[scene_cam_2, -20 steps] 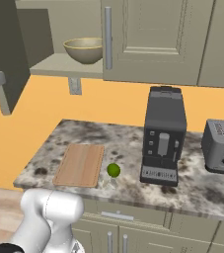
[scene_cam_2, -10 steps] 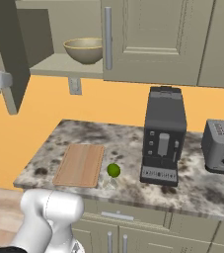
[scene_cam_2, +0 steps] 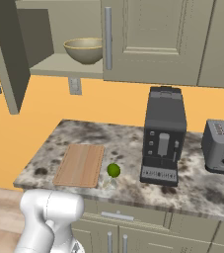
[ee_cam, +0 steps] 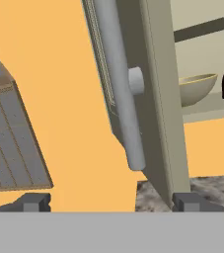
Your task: Open the cabinet. Place the bowl and condiment on the counter. Then place the lime and garlic on the cutting board.
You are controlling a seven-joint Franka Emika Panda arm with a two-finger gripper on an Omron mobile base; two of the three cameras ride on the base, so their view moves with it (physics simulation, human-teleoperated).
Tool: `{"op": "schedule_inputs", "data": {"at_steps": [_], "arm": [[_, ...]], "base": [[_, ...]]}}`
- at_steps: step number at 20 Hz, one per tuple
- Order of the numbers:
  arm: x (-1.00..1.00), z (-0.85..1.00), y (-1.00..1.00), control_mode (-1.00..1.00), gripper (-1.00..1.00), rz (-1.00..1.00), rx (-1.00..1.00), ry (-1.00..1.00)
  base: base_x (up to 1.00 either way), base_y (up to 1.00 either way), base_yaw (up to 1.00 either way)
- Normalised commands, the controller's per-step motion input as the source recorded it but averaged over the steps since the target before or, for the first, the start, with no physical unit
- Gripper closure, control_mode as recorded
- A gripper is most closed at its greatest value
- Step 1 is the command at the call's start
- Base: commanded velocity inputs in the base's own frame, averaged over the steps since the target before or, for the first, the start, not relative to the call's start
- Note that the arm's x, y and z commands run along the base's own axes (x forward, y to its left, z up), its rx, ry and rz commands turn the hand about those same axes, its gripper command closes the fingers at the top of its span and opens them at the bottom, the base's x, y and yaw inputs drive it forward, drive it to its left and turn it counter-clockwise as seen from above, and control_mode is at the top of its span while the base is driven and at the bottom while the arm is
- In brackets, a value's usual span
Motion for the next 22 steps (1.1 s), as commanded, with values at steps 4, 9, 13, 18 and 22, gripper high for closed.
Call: {"op": "schedule_inputs", "data": {"at_steps": [4, 9, 13, 18, 22], "arm": [[-0.69, 0.15, -0.57, -1.00, -1.00, -0.03, 0.18, -0.01], [-0.39, 0.42, -0.70, -1.00, -1.00, -0.01, 0.27, 0.00], [-0.36, 0.69, -0.67, -1.00, -1.00, 0.00, 0.35, 0.06], [-0.09, 0.45, -0.50, -1.00, -1.00, 0.00, 0.37, 0.15], [0.18, -0.01, -0.25, -1.00, -1.00, 0.00, 0.36, 0.15]], "base": [[0.00, 0.00, 0.00], [0.00, 0.00, 0.00], [0.00, 0.00, 0.00], [0.00, 0.00, 0.00], [0.00, 0.00, 0.00]]}}
